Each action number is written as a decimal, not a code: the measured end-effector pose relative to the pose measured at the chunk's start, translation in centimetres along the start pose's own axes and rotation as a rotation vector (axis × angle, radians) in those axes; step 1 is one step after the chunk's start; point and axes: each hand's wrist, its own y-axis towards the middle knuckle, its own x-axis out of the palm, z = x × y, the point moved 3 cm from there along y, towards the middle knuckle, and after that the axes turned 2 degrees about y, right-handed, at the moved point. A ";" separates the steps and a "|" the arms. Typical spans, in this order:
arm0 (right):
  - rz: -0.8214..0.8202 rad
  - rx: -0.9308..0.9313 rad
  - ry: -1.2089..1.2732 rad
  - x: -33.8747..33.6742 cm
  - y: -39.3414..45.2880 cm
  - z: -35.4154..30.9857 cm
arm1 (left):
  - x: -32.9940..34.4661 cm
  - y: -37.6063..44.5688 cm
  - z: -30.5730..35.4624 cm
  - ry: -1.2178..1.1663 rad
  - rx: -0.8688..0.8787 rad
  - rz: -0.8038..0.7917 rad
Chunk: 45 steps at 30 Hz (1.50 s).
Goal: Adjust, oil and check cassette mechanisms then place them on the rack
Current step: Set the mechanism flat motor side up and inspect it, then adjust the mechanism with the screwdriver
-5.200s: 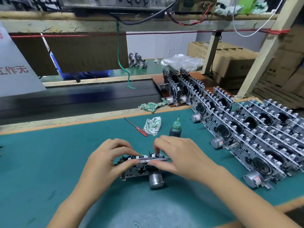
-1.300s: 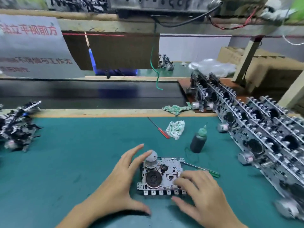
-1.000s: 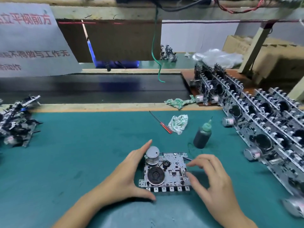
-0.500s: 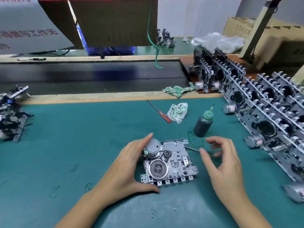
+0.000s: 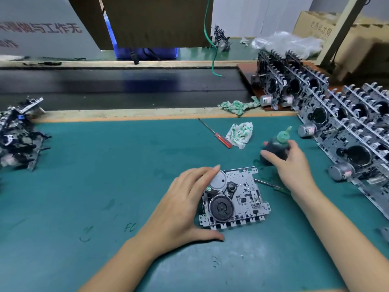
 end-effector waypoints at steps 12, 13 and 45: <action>-0.073 -0.296 0.682 0.4 -10.5 -6.7 | 0.3 0.0 -0.5 -0.002 -0.068 -0.016; -0.059 -0.226 0.823 1.0 -11.0 -6.3 | 0.3 0.1 -0.5 0.010 -0.074 -0.022; 0.107 -0.102 0.613 5.5 -12.4 -3.6 | 0.6 -0.1 -0.5 0.059 -0.108 -0.067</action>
